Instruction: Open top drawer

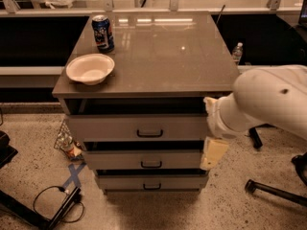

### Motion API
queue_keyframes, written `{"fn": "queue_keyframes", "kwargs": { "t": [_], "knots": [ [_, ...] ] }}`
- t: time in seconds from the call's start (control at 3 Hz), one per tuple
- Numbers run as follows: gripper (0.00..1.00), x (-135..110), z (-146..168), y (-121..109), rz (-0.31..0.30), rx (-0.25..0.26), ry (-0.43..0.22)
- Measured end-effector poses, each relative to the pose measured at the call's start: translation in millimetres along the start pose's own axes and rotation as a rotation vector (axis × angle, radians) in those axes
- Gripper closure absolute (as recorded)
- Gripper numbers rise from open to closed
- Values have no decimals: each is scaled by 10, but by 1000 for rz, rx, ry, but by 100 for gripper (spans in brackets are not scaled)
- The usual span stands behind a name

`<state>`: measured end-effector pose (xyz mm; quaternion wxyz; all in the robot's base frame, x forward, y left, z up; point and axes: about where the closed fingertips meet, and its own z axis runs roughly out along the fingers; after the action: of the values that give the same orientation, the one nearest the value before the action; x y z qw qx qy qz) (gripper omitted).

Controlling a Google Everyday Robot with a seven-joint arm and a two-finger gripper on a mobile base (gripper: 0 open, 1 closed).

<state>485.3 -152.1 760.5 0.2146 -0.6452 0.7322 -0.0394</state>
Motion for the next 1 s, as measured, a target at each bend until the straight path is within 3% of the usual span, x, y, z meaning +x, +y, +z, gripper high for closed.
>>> {"fn": "queue_keyframes", "kwargs": {
  "t": [0.33, 1.0],
  "knots": [
    [0, -30, 306, 49, -13, -47, 11],
    [0, -1, 845, -118, -37, -112, 51]
  ]
}}
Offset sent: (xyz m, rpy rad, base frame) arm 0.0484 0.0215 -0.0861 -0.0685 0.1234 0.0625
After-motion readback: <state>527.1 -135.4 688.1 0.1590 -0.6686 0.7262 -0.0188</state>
